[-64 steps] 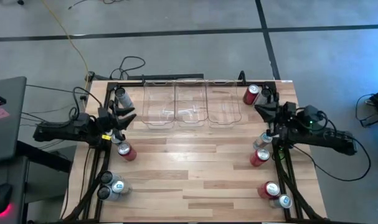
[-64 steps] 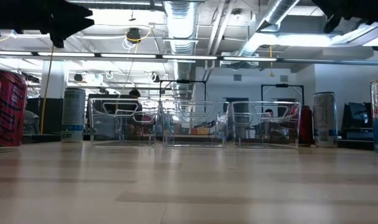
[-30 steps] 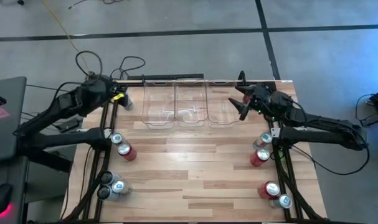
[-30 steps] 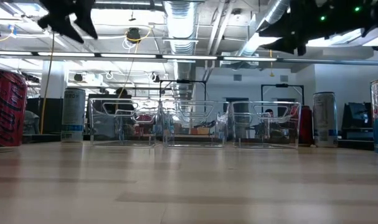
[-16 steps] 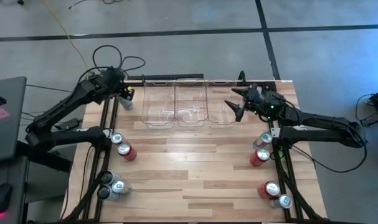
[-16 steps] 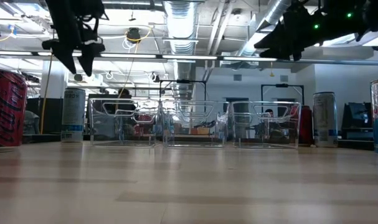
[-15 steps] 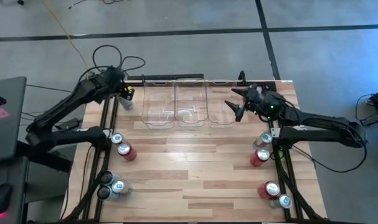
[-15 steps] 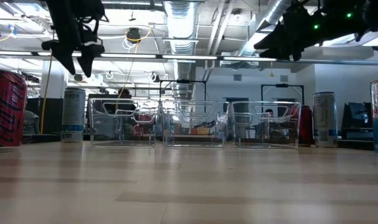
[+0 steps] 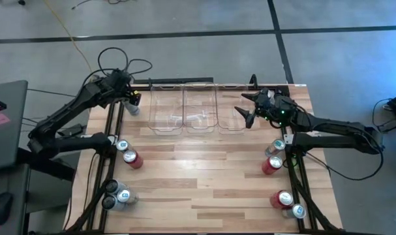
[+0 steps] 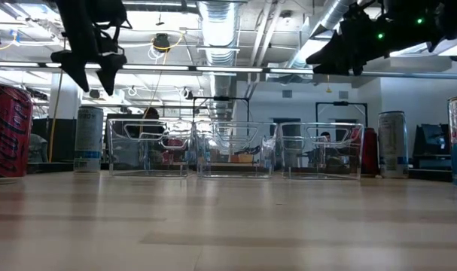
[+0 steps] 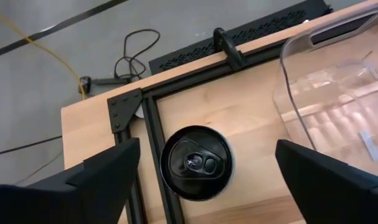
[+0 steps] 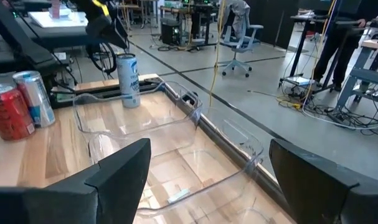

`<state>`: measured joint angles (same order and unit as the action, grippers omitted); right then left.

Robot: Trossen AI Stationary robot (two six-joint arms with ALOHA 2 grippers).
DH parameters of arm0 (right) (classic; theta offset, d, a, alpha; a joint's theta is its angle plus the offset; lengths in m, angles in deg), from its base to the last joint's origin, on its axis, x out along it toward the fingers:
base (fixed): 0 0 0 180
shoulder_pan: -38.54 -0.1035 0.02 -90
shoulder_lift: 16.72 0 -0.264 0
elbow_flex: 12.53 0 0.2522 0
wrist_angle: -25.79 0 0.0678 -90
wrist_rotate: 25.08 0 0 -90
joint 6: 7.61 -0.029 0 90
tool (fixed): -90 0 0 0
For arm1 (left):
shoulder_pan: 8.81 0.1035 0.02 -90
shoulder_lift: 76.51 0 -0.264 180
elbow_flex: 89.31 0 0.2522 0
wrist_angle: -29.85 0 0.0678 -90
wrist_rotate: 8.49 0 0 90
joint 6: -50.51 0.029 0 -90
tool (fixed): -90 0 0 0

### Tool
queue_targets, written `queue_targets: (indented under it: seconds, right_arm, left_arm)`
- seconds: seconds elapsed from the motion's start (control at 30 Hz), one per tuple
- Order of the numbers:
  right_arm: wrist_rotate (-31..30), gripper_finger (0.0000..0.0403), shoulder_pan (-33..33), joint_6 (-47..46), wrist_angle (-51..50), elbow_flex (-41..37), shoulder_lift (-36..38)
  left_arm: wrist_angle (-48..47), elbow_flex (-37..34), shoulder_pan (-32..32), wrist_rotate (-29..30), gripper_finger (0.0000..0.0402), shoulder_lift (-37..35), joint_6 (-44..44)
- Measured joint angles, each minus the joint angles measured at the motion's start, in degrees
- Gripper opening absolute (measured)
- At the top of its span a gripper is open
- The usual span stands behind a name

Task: Sort soda cans
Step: Put the white-blue soda can into the left transparent bin

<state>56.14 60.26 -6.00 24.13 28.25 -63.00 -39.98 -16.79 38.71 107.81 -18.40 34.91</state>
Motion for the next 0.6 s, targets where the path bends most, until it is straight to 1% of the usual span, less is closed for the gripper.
queue_targets:
  seconds: [0.17, 0.4, 0.6]
  right_arm:
    - [0.0, 0.035, -0.8, -0.1, -0.2, 0.0, 0.0]
    - [0.0, 0.035, -2.1, -0.1, -1.3, 0.0, 0.0]
    - [0.0, 0.035, -2.3, -0.1, -3.8, 0.0, 0.0]
  left_arm:
    - [0.0, 0.0, 0.0, 0.7, 0.0398, 1.9, -1.6]
    - [-1.0, 0.0, 0.6, 1.0, 0.0399, 6.3, -4.9]
    - [-1.6, 0.0, 0.7, 3.0, 0.0399, 8.1, -5.7]
